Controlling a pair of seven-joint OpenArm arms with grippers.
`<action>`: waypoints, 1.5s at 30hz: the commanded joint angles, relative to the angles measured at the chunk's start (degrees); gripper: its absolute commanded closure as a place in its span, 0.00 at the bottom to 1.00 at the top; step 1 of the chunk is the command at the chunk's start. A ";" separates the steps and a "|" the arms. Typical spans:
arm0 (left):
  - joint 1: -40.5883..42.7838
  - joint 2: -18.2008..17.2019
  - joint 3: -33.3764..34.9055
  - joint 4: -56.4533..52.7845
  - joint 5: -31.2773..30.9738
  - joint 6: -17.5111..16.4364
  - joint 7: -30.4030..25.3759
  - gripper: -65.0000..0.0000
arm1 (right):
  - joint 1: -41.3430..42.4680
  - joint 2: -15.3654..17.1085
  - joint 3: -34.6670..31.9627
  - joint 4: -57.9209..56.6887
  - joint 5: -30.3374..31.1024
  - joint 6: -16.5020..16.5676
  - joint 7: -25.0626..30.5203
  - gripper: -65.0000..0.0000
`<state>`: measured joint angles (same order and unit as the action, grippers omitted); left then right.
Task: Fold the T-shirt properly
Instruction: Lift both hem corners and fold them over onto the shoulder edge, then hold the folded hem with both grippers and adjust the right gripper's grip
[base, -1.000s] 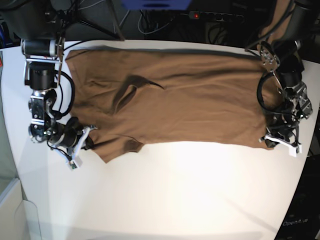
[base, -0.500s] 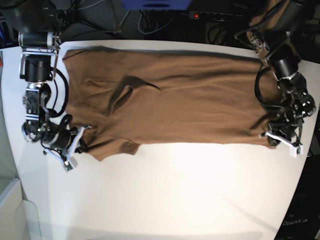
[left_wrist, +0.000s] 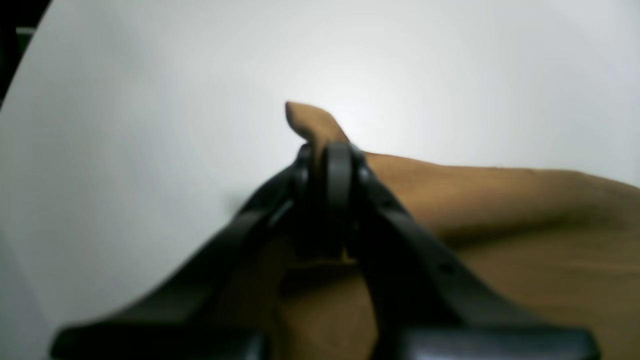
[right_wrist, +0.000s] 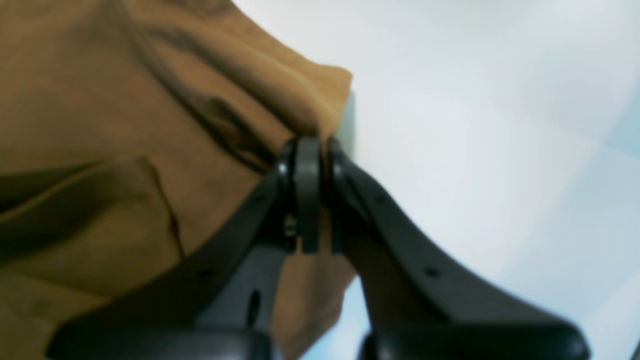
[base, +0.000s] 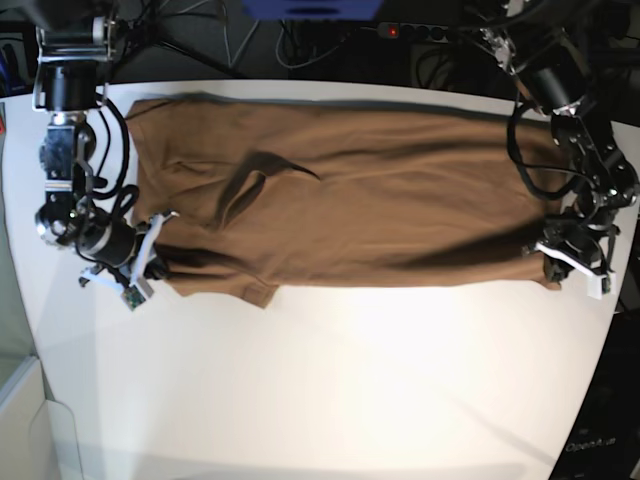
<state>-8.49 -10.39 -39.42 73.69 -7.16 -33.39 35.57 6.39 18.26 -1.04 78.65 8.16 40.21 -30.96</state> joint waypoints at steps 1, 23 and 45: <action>0.18 -0.82 -0.01 1.61 -1.68 -0.33 -1.15 0.95 | 0.07 0.95 0.38 2.27 0.76 -0.21 1.20 0.98; 15.48 -0.73 -0.10 15.50 -12.14 -0.33 -1.15 0.95 | -19.27 0.86 7.06 24.07 0.76 -0.21 1.20 0.98; 22.16 -1.34 -6.95 16.99 -16.89 -0.50 -1.15 0.95 | -36.42 0.68 10.84 30.93 0.85 -0.21 11.05 0.98</action>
<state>14.20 -10.72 -46.09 89.17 -22.92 -33.54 36.25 -30.09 18.26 9.45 108.55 8.03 40.23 -21.30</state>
